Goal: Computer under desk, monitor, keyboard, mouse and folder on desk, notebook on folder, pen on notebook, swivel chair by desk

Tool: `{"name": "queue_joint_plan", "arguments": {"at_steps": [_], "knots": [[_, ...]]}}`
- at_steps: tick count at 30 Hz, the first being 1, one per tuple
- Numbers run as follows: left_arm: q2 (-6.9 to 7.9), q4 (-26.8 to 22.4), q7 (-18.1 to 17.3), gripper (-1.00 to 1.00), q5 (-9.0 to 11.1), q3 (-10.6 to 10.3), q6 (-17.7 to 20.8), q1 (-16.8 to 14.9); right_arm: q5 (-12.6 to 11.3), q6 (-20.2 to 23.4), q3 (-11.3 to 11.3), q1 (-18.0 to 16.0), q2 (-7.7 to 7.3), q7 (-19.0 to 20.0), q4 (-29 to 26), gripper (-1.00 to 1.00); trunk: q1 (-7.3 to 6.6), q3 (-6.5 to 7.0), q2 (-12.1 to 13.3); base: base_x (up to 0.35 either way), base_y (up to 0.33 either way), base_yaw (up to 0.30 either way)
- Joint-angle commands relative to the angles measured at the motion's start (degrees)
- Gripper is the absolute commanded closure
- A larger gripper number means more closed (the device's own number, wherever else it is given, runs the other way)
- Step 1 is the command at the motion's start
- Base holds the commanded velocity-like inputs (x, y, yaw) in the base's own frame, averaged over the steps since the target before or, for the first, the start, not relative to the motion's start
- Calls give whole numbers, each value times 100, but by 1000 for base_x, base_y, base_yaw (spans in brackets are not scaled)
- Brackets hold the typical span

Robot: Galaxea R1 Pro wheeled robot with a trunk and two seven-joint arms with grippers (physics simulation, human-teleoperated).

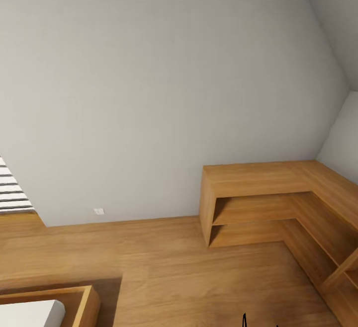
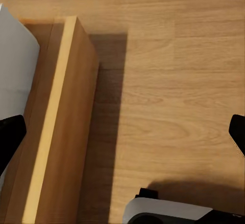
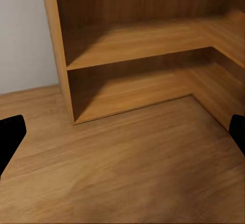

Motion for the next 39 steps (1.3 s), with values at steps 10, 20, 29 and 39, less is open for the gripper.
{"name": "queue_joint_plan", "arguments": {"at_steps": [10, 20, 29, 39], "knots": [[3, 1, 49, -100, 13, -49, -10, -6, 61, -11, -44, -5, 7, -25, 2, -100, 6, -11, -11, 323, 0, 0], [1, 1, 51, -100, 13, -47, -10, -6, 61, -11, -39, -5, 5, -25, 0, -100, 6, -11, -11, 323, 0, -70], [9, 1, 57, -100, 19, -29, -10, -6, 69, -11, -32, -2, -3, 15, 0, -100, 6, -28, -11, 200, 0, -228], [10, 1, 57, -100, 22, -21, -10, -6, 70, -11, -30, -5, -6, 128, 0, -100, 6, -74, -11, 11, 0, -221]]}}
